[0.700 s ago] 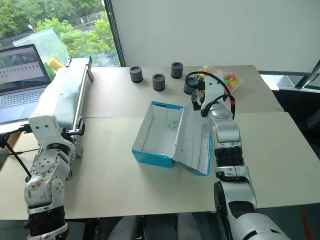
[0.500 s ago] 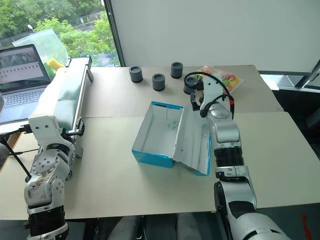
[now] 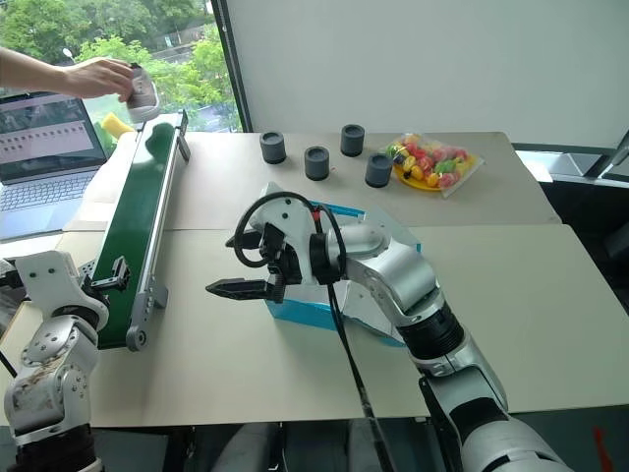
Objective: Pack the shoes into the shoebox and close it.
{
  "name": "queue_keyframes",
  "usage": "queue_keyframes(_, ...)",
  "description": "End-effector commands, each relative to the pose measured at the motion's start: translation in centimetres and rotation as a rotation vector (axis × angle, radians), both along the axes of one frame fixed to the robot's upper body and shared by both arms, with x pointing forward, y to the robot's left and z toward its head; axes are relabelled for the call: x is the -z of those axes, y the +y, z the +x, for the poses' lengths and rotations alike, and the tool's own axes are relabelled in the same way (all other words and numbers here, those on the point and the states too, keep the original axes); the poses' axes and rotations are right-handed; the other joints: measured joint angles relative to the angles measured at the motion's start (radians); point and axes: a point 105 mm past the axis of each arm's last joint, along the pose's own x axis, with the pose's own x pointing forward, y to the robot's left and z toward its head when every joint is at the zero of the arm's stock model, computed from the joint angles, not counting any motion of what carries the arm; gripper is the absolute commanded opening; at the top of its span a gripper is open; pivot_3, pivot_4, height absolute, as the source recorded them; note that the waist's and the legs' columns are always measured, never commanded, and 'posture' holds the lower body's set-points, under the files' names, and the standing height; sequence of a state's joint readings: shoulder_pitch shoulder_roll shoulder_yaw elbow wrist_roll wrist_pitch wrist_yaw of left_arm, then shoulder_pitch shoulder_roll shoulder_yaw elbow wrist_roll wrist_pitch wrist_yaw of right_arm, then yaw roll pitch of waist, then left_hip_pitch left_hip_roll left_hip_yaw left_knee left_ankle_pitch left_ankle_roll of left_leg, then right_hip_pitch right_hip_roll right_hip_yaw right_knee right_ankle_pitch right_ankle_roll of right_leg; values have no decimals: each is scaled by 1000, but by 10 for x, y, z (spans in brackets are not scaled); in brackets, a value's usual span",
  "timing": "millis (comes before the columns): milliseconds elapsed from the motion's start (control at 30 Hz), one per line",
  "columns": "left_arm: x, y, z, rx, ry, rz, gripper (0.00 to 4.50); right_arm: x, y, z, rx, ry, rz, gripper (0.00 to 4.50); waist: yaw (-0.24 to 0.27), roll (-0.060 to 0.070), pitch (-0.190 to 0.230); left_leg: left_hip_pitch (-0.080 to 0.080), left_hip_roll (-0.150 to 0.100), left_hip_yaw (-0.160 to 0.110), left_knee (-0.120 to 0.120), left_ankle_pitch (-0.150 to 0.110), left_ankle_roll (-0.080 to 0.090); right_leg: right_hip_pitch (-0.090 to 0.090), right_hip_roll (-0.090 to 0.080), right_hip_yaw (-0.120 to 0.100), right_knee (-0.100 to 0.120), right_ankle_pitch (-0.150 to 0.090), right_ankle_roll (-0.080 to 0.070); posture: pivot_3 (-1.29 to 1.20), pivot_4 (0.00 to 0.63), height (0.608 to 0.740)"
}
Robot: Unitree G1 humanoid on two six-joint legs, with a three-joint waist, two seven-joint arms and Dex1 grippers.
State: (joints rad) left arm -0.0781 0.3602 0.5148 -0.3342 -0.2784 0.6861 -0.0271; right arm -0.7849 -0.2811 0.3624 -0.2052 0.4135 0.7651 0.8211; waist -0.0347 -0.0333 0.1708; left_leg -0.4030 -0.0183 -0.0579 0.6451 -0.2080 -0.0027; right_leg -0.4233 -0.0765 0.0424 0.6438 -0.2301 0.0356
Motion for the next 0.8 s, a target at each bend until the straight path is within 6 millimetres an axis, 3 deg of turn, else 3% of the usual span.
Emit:
queue_keyframes(33, -12, 7, 0, -10, 4, 32, 4500, 5, 8, 10, 100, -48, 10, 4415, -2, 0, 0, 0, 0, 0, 0, 0, 0, -1, 0, 0, 0, 0, 0, 0, 150, 740)
queue_keyframes(333, -23, -2, 11, 10, -27, 4, 4500, 11, 14, 19, 202, -18, 53, 4415, -5, 0, 0, -1, 0, 0, -1, 0, 0, -2, 0, 1, 1, 0, 0, 0, 150, 740)
queue_keyframes(467, -18, -9, 14, 33, -15, -15, 4500, 15, 14, 19, 207, -20, 47, 4415, -5, 0, 0, 0, 0, 0, -1, 0, 0, -1, 0, 1, 1, 0, 0, 0, 150, 740)
queue_keyframes(800, -7, -5, 18, 17, 55, -30, 4500, 11, 11, 30, 255, -36, 63, 4415, -7, 0, 0, 0, 0, 0, -1, 0, 0, -1, 0, 1, 1, 0, 0, 0, 150, 740)
